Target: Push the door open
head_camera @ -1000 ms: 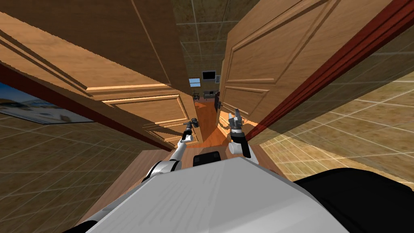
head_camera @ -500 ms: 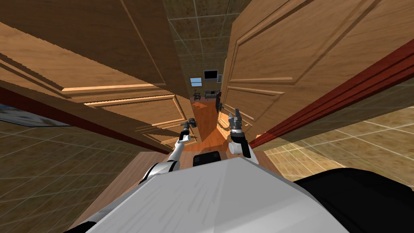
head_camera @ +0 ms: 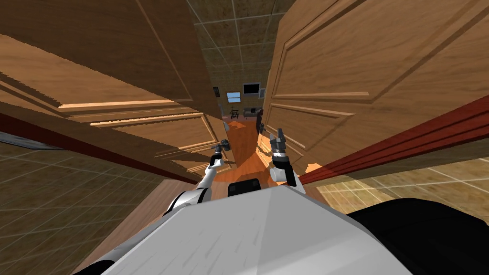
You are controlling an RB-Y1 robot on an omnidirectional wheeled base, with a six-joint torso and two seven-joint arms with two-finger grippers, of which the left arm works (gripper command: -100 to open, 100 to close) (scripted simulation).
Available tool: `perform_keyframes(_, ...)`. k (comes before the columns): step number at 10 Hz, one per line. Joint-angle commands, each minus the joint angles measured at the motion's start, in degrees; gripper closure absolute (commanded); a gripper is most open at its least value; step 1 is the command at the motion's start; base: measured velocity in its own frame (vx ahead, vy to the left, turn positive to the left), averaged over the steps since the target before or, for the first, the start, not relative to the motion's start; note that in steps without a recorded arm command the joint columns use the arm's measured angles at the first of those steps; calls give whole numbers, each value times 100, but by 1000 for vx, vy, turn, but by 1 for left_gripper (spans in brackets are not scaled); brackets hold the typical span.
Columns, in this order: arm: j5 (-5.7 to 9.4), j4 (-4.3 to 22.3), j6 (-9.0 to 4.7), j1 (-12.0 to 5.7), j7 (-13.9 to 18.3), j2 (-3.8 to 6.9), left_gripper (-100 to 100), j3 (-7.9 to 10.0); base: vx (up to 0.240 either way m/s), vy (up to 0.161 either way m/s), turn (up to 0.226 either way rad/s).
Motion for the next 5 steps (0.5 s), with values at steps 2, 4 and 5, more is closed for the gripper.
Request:
perform_keyframes(2, 66, 17, -59, -42, -66, 74, 100, 225, 168, -104, 83)
perform_keyframes(4, 110, 27, -62, -46, -107, 72, 100, 350, 185, -137, 90)
perform_keyframes(5, 129, 32, -64, -47, -125, 68, 100, 405, 177, -116, 84)
